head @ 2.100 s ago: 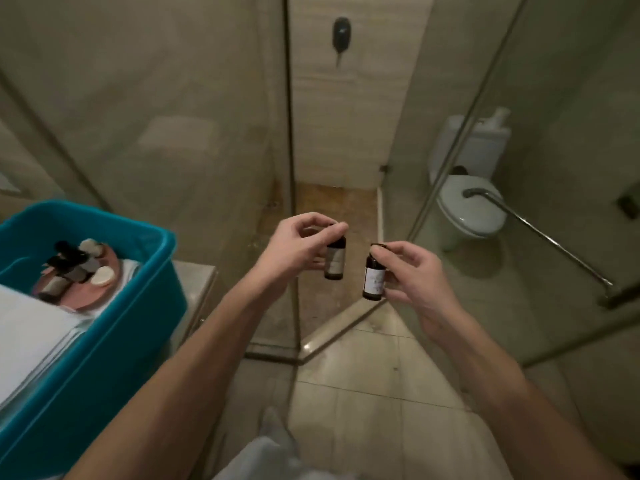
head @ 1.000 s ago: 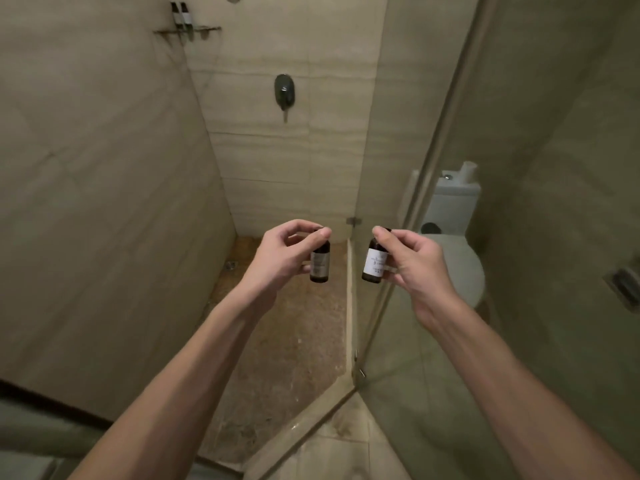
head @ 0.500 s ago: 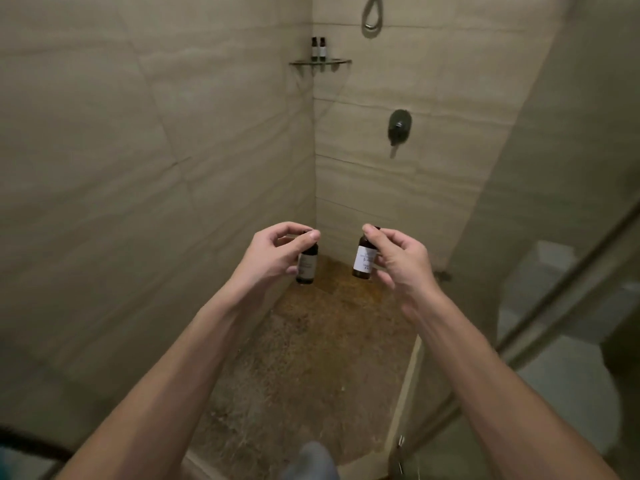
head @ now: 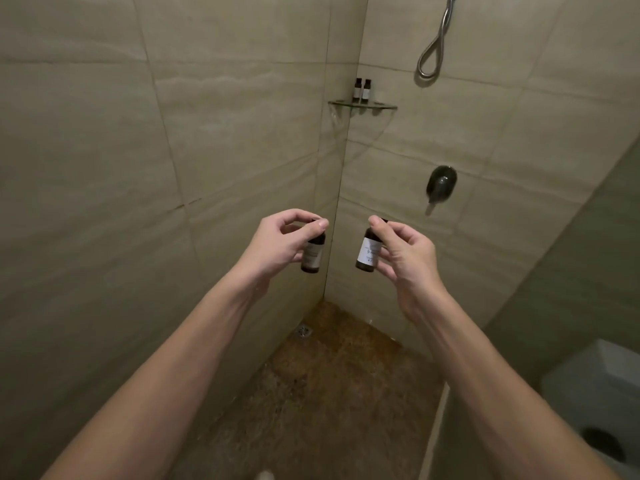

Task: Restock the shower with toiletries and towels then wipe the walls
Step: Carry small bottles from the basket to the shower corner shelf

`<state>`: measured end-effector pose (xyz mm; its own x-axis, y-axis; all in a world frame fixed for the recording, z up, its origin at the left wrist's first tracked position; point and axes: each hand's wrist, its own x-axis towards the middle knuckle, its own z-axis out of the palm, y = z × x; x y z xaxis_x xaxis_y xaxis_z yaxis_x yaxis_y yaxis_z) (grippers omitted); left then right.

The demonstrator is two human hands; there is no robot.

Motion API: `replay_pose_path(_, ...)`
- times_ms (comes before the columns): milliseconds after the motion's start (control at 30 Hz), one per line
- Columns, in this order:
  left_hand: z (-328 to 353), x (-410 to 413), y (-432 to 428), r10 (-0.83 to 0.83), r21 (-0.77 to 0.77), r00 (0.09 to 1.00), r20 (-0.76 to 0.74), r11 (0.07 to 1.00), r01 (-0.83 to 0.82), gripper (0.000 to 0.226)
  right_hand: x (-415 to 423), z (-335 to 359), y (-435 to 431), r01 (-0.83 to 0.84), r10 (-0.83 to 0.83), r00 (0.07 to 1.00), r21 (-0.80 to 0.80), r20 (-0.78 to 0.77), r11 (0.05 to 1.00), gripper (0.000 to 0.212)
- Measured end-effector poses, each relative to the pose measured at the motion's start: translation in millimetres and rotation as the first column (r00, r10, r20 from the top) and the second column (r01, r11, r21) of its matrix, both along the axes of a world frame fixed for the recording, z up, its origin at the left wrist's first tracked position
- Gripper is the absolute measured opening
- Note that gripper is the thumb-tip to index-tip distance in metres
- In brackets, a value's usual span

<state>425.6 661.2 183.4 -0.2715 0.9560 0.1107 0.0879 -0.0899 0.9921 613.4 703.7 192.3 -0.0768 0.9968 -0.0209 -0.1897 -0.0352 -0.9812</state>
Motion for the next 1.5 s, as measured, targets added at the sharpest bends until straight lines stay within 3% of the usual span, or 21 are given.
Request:
replay_pose_path(233,27.3,-83.8,140.6,-0.052,0.003,0.998,0.027,0.999,0.052,0.011,-78.8,36.0,131.1,0.066,-0.066,0.998,0.06,0.006,0.996,0.012)
replay_pose_path(500,58.3,-128.0,262.1,-0.106,0.042,0.992,0.065,0.994,0.103,0.016,-113.1,53.2,231.1,0.119,-0.121,0.993,0.105,0.011,0.987,0.017)
replay_pose_path(733,68.5,-141.0,357.4,-0.123,0.064,0.99,0.066,0.991,0.119,0.008,-123.7,56.4,321.2,0.153,-0.159,0.987,0.131,0.031,0.979,0.016)
replay_pose_path(1067,86.6,-130.3,526.9,-0.137,0.108,0.991,-0.007,0.985,0.137,0.02,-118.2,71.7,501.7,0.115,-0.12,0.993,0.192,0.011,0.975,0.018)
replay_pose_path(1267,105.7,-125.5,621.6,-0.093,0.151,0.994,-0.066,0.983,0.102,0.024,-119.6,88.2,604.6,0.069,-0.076,0.997,0.223,0.025,0.972,0.026)
replay_pose_path(1500,117.1,-131.4,709.2,-0.016,0.21,0.998,-0.067,0.977,0.03,0.023,-136.7,100.3,697.6,0.012,-0.037,0.995,0.246,0.097,0.969,0.021)
